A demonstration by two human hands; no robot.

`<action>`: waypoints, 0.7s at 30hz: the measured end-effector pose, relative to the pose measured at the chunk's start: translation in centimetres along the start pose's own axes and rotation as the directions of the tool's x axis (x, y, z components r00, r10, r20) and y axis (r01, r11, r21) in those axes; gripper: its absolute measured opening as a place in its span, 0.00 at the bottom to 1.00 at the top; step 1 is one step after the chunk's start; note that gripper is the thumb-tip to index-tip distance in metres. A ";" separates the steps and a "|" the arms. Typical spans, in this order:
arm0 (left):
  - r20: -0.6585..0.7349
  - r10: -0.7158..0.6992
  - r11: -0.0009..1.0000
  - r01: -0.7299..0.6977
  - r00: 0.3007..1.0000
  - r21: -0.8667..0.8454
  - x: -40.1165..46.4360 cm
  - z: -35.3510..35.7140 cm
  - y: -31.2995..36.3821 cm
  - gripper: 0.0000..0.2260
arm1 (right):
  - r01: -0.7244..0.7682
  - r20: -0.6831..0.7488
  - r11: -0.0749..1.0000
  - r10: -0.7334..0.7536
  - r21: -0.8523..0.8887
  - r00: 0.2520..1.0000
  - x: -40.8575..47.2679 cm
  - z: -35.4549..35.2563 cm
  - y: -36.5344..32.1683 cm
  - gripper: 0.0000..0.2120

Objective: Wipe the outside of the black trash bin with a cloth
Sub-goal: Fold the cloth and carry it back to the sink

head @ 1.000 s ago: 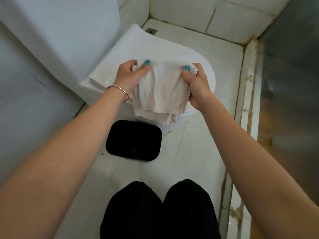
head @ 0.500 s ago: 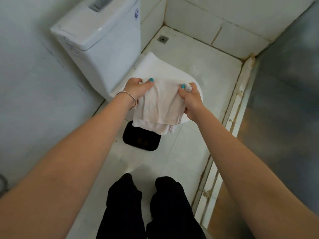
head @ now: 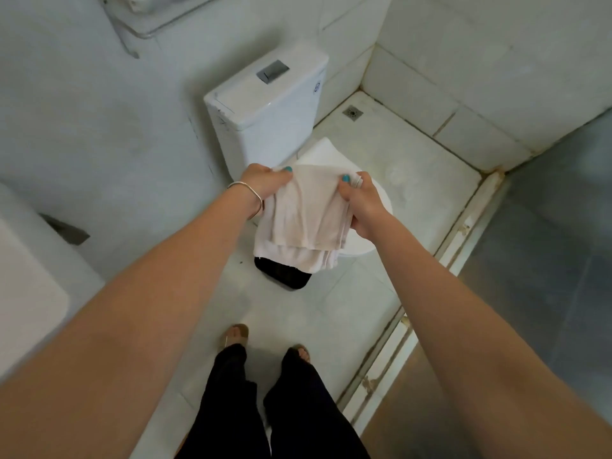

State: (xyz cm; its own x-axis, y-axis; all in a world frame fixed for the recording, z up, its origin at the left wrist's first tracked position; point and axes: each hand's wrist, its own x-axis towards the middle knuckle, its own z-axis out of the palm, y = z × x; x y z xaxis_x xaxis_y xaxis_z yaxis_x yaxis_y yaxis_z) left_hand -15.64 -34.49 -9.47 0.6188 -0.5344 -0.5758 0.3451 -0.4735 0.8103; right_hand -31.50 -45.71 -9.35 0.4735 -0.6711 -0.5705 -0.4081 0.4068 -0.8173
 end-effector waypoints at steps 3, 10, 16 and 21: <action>-0.034 0.008 1.000 -0.009 0.999 -0.023 -1.8 -1.6 0.2 0.07 | 0.001 0.052 1.000 0.000 -0.020 0.999 -1.1 1.1 -0.7 0.04; -0.146 -0.026 0.999 0.022 0.989 -0.032 -5.2 -6.0 -0.5 0.13 | 0.006 0.169 0.994 0.012 -0.106 0.986 -3.0 5.1 -1.5 0.08; -0.170 -0.043 0.999 0.038 0.985 -0.036 -7.0 -11.5 -0.7 0.13 | 0.069 0.248 0.980 -0.022 -0.184 0.968 -4.0 10.2 -3.4 0.08; -0.206 -0.023 0.999 0.029 0.978 0.025 -8.8 -16.2 -0.8 0.11 | 0.119 0.322 0.955 -0.027 -0.270 0.946 -5.2 14.7 -4.3 0.08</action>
State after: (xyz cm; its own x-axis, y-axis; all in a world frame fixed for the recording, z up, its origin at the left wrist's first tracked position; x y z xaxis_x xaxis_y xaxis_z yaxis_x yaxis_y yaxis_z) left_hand -9.96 -18.07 -3.24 0.7427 -0.3673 -0.5598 0.3453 -0.5062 0.7903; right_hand -20.73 -34.84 -3.99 0.7105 -0.4465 -0.5439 -0.5442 0.1413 -0.8270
